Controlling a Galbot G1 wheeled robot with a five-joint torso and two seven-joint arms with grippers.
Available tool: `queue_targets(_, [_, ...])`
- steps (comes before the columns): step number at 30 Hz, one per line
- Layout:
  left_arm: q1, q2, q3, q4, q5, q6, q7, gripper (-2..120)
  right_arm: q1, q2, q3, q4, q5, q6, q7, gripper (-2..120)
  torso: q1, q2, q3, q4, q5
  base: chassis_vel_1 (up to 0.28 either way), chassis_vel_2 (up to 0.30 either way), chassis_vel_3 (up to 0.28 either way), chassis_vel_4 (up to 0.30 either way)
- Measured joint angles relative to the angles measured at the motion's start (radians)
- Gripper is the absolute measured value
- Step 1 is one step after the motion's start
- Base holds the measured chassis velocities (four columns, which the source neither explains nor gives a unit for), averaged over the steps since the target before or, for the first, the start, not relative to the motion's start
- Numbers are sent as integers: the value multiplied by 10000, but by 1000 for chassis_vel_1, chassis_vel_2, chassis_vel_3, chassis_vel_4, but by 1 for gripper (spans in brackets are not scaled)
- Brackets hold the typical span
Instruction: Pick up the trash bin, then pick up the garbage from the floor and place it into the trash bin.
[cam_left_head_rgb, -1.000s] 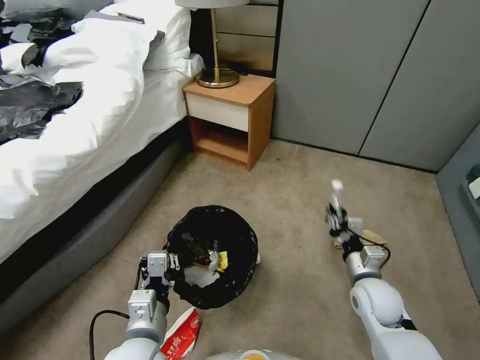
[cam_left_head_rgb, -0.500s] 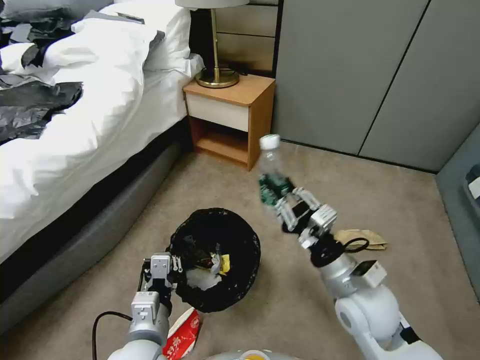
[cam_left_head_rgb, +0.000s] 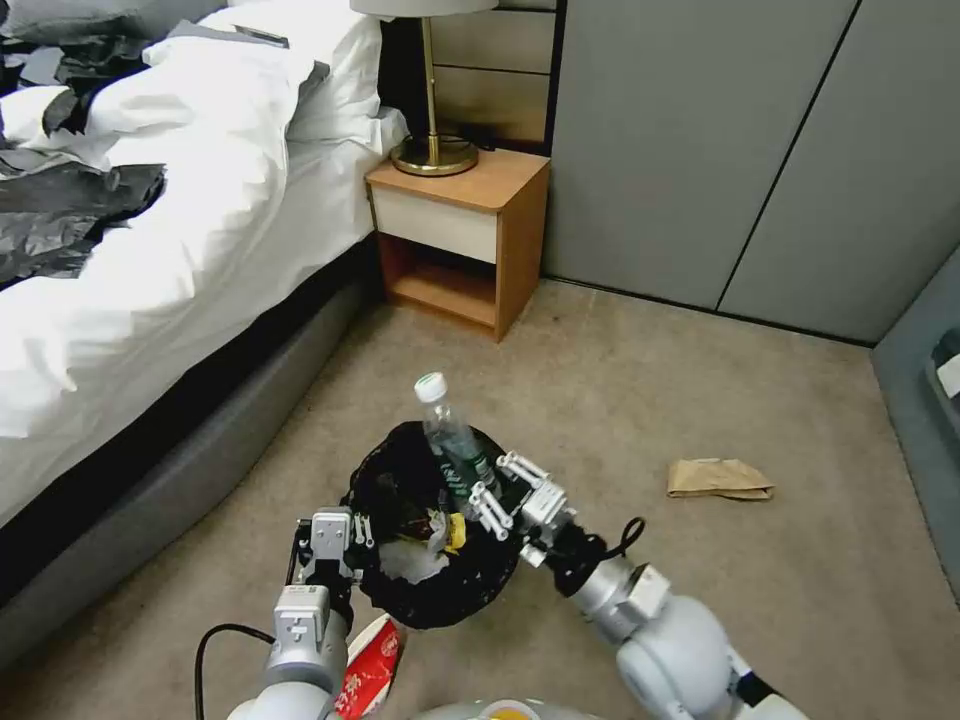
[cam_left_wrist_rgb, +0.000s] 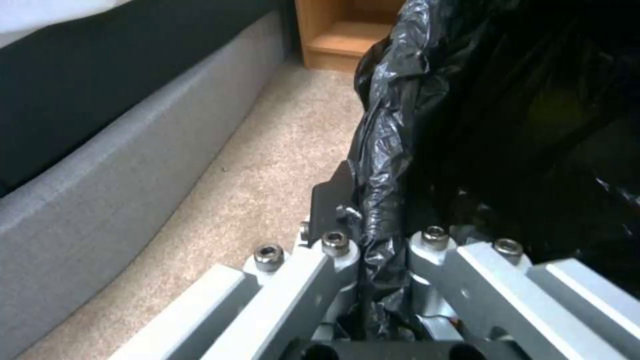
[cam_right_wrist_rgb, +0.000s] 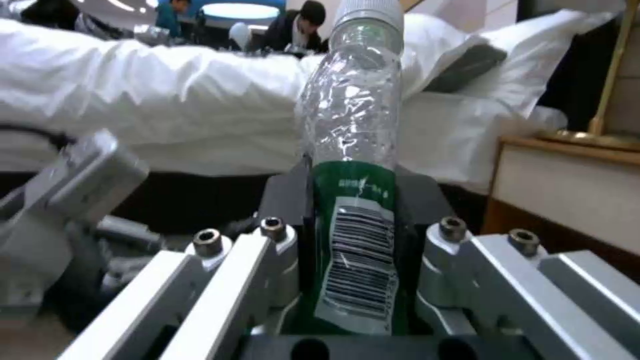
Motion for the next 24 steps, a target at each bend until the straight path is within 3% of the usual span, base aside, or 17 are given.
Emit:
queue_targets(8, [-32,-3,0,5,-10,0,1,1,-118,134,-214,-518,-271,170,-1,19,0,0,0,0,0,0,0,0,0])
queue_targets(14, [-87,9,-9,32,-52,5,1,1,-235,23,-191,-536,-378,165,0,46,-1,0,0,0,0,0,0,0,0])
queue_targets(21, [-161,16,-18,65,-104,37,7,1,-333,-43,-104,-487,-412,161,4,67,0,0,0,0,0,0,0,0,0])
queue_targets(22, [-176,17,-18,80,-117,45,8,1,-360,-66,-62,-469,-416,160,9,75,0,0,0,0,0,0,0,0,0])
queue_targets(24, [-181,17,-18,84,-119,46,8,1,-367,-77,-52,-463,-416,160,10,76,0,0,0,0,1,0,0,0,0])
